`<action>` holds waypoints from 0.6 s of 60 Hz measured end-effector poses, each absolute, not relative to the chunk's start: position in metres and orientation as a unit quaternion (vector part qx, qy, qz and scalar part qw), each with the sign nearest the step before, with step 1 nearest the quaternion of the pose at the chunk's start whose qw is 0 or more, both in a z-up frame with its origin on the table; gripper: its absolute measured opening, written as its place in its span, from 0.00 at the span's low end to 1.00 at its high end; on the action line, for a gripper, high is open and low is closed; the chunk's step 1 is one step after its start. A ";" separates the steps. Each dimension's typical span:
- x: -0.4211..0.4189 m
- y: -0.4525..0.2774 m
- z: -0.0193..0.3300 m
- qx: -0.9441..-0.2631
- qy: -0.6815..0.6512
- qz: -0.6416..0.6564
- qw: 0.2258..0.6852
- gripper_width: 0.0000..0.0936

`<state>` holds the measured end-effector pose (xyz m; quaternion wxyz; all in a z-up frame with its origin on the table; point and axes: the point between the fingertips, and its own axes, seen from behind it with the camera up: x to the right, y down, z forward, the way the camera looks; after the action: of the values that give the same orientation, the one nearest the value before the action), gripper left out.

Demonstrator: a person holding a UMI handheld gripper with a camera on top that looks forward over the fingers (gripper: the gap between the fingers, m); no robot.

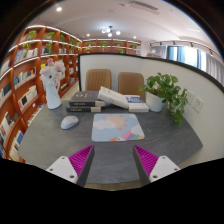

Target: Arrange mouse

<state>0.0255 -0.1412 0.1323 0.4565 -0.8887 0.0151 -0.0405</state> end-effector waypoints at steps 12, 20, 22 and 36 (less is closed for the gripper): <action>-0.051 -0.141 0.052 -0.918 -0.010 -0.002 0.396 0.82; -0.111 -0.117 0.024 -0.926 -0.023 0.027 0.377 0.82; -0.124 -0.106 0.020 -0.926 -0.025 0.033 0.376 0.83; -0.190 -0.023 -0.004 -0.926 -0.026 0.049 0.373 0.83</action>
<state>-0.1903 -0.0229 -0.0036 0.3726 -0.9263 -0.0256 0.0488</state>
